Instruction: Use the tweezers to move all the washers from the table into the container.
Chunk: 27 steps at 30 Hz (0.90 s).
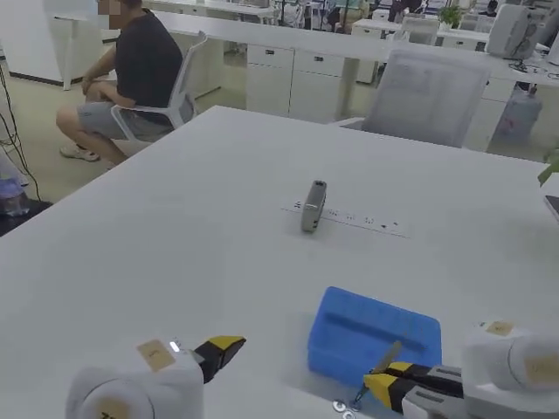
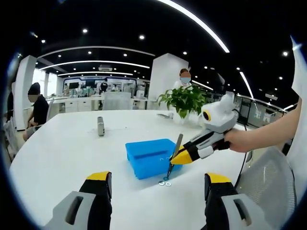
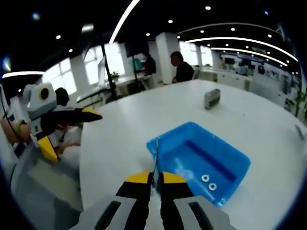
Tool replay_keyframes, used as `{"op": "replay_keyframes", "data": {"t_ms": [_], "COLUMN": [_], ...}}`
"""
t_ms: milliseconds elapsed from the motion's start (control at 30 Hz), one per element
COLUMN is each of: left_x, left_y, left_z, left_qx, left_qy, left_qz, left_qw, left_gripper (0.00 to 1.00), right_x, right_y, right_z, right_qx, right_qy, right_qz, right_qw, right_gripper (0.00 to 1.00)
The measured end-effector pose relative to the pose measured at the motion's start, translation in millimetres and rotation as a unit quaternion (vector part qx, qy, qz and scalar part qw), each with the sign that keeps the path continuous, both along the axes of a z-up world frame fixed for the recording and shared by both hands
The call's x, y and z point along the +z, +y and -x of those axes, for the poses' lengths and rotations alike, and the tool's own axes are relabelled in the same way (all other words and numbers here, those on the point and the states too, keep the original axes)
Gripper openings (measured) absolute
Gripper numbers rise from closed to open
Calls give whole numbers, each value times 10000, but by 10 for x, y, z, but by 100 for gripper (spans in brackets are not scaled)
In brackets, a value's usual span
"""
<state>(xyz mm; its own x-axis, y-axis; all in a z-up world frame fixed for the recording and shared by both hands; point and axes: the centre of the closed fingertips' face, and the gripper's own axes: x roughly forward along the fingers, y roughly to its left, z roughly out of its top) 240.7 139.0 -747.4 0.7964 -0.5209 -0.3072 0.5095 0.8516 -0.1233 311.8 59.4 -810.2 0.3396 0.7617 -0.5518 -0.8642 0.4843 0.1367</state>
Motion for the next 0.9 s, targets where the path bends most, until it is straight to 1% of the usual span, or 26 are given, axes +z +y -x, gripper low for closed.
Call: {"op": "replay_keyframes", "data": {"t_ms": [100,200,500,700,900], "left_x": [-4,-7,-26,-17,-22], "left_y": [-2,-2,-33,-33,-26], "left_z": [2,4,17,17,11], "left_qx": [-7,-8,-89,-84,-77], "left_qy": [9,15,38,30,27], "left_qz": [-10,-19,-101,-80,-101], "left_qw": [10000,10000,9999,9999,9999], "left_gripper": [80,80,80,80,80], "right_x": [-29,-57,-50,-64,-65], "right_y": [18,28,43,36,49], "right_z": [-2,16,39,55,47], "right_qx": [117,188,244,288,399], "right_qy": [-115,-147,-105,-81,-186], "right_qz": [216,329,334,369,473], "right_qw": [9996,9992,9991,9989,9979], "right_gripper": [3,3,4,4,3]}}
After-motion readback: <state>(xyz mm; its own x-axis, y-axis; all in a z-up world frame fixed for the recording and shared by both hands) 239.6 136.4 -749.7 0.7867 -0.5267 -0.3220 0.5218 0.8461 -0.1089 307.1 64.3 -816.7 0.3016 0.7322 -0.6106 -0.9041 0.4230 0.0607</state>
